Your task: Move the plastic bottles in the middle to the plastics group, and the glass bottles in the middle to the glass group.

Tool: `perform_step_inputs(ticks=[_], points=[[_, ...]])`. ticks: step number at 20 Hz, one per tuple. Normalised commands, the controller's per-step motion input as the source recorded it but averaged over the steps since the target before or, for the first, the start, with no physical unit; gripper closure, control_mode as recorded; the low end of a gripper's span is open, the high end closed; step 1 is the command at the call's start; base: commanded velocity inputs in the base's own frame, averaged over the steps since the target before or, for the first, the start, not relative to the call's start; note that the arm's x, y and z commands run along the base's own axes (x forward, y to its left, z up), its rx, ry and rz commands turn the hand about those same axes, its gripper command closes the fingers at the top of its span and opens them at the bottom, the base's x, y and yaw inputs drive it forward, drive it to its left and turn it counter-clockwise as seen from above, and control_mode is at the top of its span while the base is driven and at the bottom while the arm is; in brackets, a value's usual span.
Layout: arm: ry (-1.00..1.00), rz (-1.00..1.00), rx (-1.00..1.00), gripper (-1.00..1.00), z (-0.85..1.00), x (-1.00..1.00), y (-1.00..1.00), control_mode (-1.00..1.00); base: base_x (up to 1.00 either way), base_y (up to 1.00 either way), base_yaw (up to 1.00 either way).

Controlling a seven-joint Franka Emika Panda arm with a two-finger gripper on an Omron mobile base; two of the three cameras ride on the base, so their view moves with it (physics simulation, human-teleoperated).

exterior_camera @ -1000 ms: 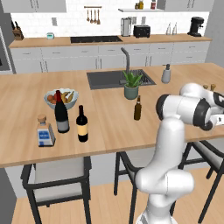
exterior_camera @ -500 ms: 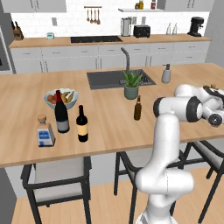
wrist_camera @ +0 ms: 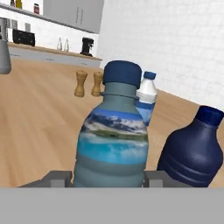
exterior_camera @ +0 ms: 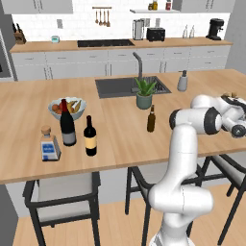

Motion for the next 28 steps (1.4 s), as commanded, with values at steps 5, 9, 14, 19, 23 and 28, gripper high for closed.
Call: perform_step_inputs(ticks=[5, 9, 14, 19, 23, 28], points=[[-0.20, 0.00, 0.00, 1.00, -0.50, 0.00, 0.00, -1.00, 0.00, 0.00, 0.00], [-0.15, 0.00, -0.02, 1.00, -0.38, 0.04, 0.00, -1.00, 0.00, 0.00, 0.00], [-0.07, 0.00, -0.13, 1.00, -0.28, 0.13, -0.05, -1.00, 0.00, 0.00, 0.00], [-0.03, 0.00, -0.15, 1.00, -0.38, 0.04, -0.10, -1.00, 0.00, 0.00, 0.00], [0.00, 0.00, -0.08, 1.00, -0.55, 0.00, -0.04, -1.00, 0.00, 0.00, 0.00], [0.00, 0.00, 0.00, 1.00, -0.62, -0.02, -0.09, -1.00, 0.00, 0.00, 0.00]])
